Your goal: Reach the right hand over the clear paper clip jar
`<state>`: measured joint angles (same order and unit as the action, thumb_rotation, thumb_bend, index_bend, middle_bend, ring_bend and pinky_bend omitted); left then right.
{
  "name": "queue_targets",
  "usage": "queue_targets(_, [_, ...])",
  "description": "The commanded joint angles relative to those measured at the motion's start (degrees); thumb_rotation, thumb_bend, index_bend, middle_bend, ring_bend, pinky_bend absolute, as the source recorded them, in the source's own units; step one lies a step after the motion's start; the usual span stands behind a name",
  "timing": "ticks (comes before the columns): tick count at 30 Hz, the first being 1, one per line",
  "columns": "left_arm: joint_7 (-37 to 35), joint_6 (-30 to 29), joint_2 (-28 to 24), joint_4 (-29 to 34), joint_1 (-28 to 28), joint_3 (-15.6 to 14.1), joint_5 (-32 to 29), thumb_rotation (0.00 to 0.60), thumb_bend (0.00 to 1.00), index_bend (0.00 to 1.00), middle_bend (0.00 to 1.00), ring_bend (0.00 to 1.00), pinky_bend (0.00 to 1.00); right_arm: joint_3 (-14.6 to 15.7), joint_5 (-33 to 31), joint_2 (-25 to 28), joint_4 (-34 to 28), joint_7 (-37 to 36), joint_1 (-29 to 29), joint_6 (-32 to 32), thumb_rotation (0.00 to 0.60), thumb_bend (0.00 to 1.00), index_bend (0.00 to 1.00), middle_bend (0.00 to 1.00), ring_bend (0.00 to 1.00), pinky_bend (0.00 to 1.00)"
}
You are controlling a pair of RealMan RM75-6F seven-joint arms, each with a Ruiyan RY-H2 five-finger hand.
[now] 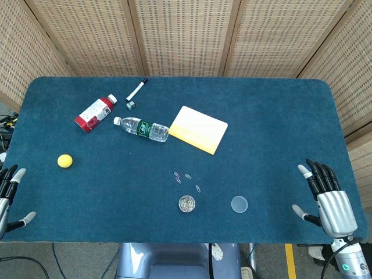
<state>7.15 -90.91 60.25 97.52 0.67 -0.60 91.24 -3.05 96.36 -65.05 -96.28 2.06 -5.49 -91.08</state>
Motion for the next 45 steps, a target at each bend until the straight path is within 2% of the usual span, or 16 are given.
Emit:
queue_targets(1, [0.0, 0.1, 0.0, 0.0, 0.0, 0.0, 0.0, 0.600, 0.00, 0.00, 0.00, 0.00, 0.00, 0.0, 0.0, 0.0, 0.1, 0.0, 0.0, 0.1, 0.600, 0.00, 0.07, 0.00, 0.00, 0.05])
queue_targets(4, [0.2, 0.4, 0.1, 0.1, 0.0, 0.0, -0.1, 0.600, 0.00, 0.00, 0.00, 0.00, 0.00, 0.1, -0.2, -0.3, 0.5, 0.1, -0.5, 1.1, 0.600, 0.00, 0.07, 0.00, 0.00, 0.05])
queue_targets(10, [0.9, 0.9, 0.5, 0.1, 0.4, 0.8, -1.2, 0.600, 0.00, 0.00, 0.00, 0.00, 0.00, -0.9, 0.7, 0.6, 1.4, 1.7, -6.3, 9.1, 0.600, 0.00, 0.07, 0.00, 0.00, 0.05])
queue_targets(15, [1.4, 1.9, 0.7, 0.1, 0.9, 1.4, -2.5, 0.600, 0.00, 0.00, 0.00, 0.00, 0.00, -1.8, 3.2, 1.8, 1.2, -0.3, -12.4, 15.9, 0.600, 0.05, 0.16, 0.00, 0.00, 0.05])
queue_targets(17, [1.8, 2.8, 1.0, -0.1, 1.3, 1.7, -3.3, 0.600, 0.00, 0.00, 0.00, 0.00, 0.00, -2.3, 5.1, 1.8, 1.3, -1.6, -16.7, 20.7, 0.600, 0.16, 0.21, 0.00, 0.00, 0.05])
queue_targets(18, [2.1, 3.6, 1.2, -0.3, 1.7, 1.9, -4.2, 0.600, 0.00, 0.00, 0.00, 0.00, 0.00, -3.0, 5.9, 1.2, 2.0, -1.7, -20.4, 25.1, 0.600, 0.21, 0.22, 0.00, 0.00, 0.05])
queue_targets(20, [2.5, 4.7, 1.5, -0.4, 2.2, 2.4, -5.4, 0.600, 0.00, 0.00, 0.00, 0.00, 0.00, -4.1, 5.3, -0.3, 3.5, -2.5, -25.2, 31.0, 0.600, 0.41, 0.25, 0.00, 0.00, 0.05])
queue_targets(23, [2.7, 5.4, 1.6, -0.5, 2.6, 2.7, -6.3, 0.600, 0.00, 0.00, 0.00, 0.00, 0.00, -4.6, 4.5, -1.8, 4.6, -3.2, -28.4, 34.8, 0.600, 0.64, 0.28, 0.00, 0.00, 0.05])
queue_targets(27, [2.9, 7.1, 2.0, -1.1, 3.3, 3.3, -8.4, 0.600, 0.00, 0.00, 0.00, 0.00, 0.00, -5.4, 3.0, -6.7, 7.9, -1.8, -34.6, 42.2, 0.600, 0.80, 0.30, 0.00, 0.00, 0.05])
queue_targets(31, [3.0, 8.4, 2.2, -1.5, 3.8, 3.4, -9.4, 0.600, 0.00, 0.00, 0.00, 0.00, 0.00, -5.4, 2.0, -9.7, 9.8, -0.2, -37.1, 44.7, 0.600, 0.83, 0.32, 0.00, 0.00, 0.05])
queue_targets(41, [3.7, 10.5, 2.9, -2.3, 4.8, 3.7, -11.5, 0.600, 0.00, 0.00, 0.00, 0.00, 0.00, -4.0, -2.2, -18.5, 14.4, 3.9, -42.1, 50.2, 0.600, 0.84, 0.35, 0.00, 0.00, 0.05])
queue_targets(45, [3.9, 10.6, 3.1, -2.4, 4.9, 3.6, -11.6, 0.600, 0.00, 0.00, 0.00, 0.00, 0.00, -3.3, -3.4, -20.3, 15.8, 5.6, -42.6, 50.8, 0.600, 0.84, 0.36, 0.00, 0.00, 0.05])
